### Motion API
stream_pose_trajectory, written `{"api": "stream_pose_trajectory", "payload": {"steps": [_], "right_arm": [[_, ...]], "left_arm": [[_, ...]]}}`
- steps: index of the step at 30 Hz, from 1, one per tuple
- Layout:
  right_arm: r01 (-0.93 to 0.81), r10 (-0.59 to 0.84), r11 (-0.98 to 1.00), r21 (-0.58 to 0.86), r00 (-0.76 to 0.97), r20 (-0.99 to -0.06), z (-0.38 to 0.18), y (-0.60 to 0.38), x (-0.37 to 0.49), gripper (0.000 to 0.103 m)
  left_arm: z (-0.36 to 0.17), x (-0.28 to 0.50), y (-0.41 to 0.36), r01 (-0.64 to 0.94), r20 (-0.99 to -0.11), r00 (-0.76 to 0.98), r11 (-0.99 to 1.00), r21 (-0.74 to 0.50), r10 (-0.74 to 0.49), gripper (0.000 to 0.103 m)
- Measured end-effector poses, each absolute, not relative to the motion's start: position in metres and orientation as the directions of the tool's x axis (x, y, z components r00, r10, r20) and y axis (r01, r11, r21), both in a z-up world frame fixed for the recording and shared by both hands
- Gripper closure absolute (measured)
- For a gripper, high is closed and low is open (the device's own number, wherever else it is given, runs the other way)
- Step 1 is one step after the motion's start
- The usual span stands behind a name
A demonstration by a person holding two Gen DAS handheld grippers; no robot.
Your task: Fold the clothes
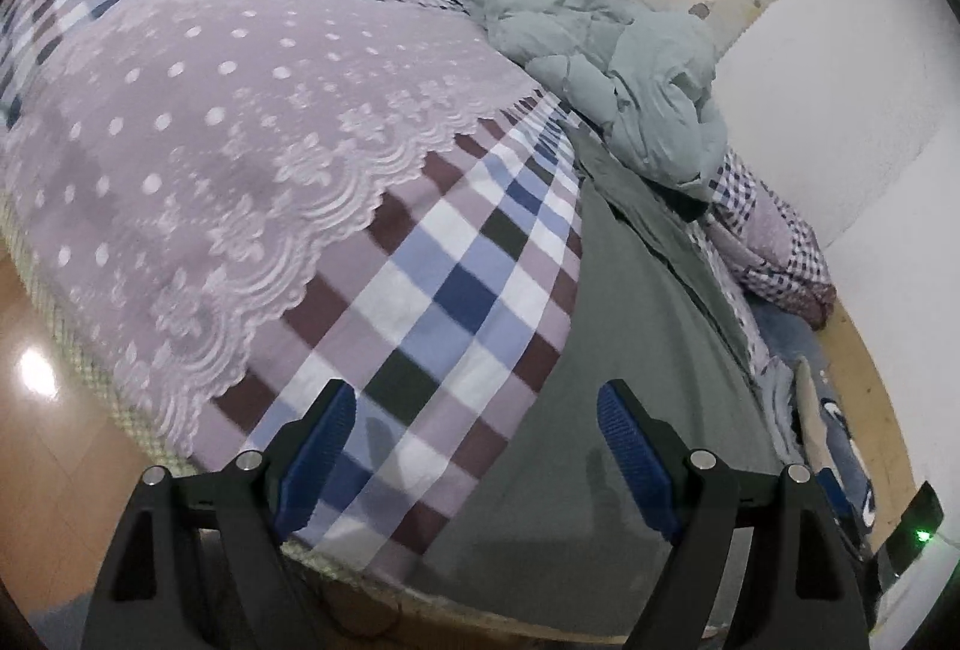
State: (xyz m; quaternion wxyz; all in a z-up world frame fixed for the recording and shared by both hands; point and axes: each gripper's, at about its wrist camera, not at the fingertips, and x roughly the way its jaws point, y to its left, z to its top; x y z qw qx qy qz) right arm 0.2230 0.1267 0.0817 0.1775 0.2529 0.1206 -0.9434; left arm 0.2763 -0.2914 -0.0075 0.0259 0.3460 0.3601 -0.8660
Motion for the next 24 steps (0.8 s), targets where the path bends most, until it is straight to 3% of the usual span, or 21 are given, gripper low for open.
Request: {"api": "stream_pose_trajectory", "payload": {"steps": [10,18,24], "right_arm": [[0.401,-0.277,-0.904,-0.147,-0.813,-0.511,0.08,0.115,0.227,0.019],[0.427,-0.288,-0.888,-0.17,-0.805,-0.518,0.074,0.102,0.232,0.019],[0.445,-0.296,-0.878,-0.176,-0.794,-0.531,0.067,0.1,0.236,0.019]], "left_arm": [[-0.023,0.282,-0.275,0.264,-0.681,-0.685,-0.782,-0.564,0.26,0.017],[-0.035,0.279,-0.258,0.196,-0.644,-0.661,-0.74,-0.643,0.385,0.017],[-0.054,0.295,-0.249,0.284,-0.587,-0.733,-0.629,-0.724,0.344,0.017]]}}
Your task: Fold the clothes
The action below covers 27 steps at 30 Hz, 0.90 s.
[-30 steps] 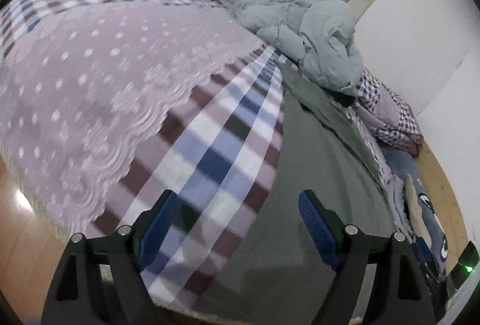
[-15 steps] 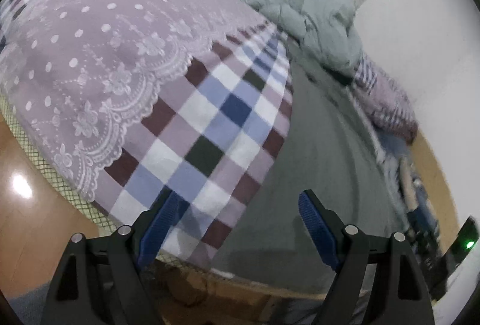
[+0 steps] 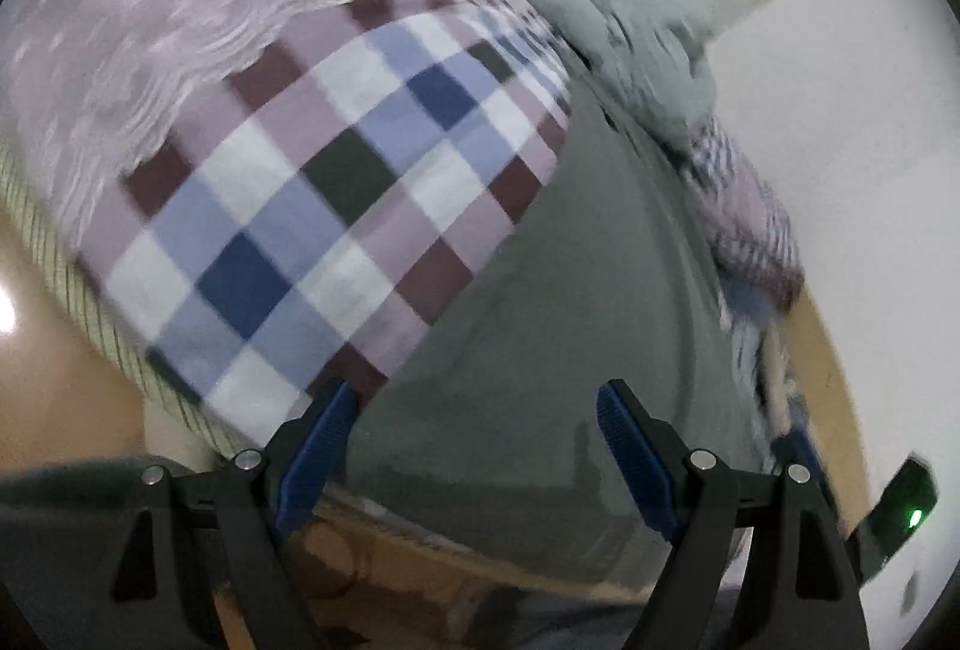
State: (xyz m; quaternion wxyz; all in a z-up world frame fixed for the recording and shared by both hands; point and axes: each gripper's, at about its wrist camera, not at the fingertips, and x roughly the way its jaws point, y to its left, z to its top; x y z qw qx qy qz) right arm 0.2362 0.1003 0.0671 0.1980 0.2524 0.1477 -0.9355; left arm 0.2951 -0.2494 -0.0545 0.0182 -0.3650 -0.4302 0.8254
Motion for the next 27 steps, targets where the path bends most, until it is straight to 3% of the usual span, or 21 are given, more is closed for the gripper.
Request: {"api": "stream_pose_trajectory", "payload": {"steps": [8,20,27], "right_arm": [[0.456,-0.314,-0.877,-0.148,-0.78,-0.542,0.065,0.108,0.237,0.018],[0.489,-0.348,-0.86,-0.144,-0.769,-0.536,0.067,0.102,0.242,0.018],[0.554,-0.377,-0.799,-0.232,-0.764,-0.524,0.061,0.079,0.262,0.018]], "left_arm": [[-0.066,0.309,-0.25,0.324,-0.566,-0.751,-0.559,-0.764,0.339,0.017],[-0.082,0.328,-0.255,0.34,-0.483,-0.764,-0.369,-0.865,0.427,0.017],[-0.072,0.333,-0.253,0.228,-0.362,-0.797,-0.315,-0.921,0.482,0.017]]}}
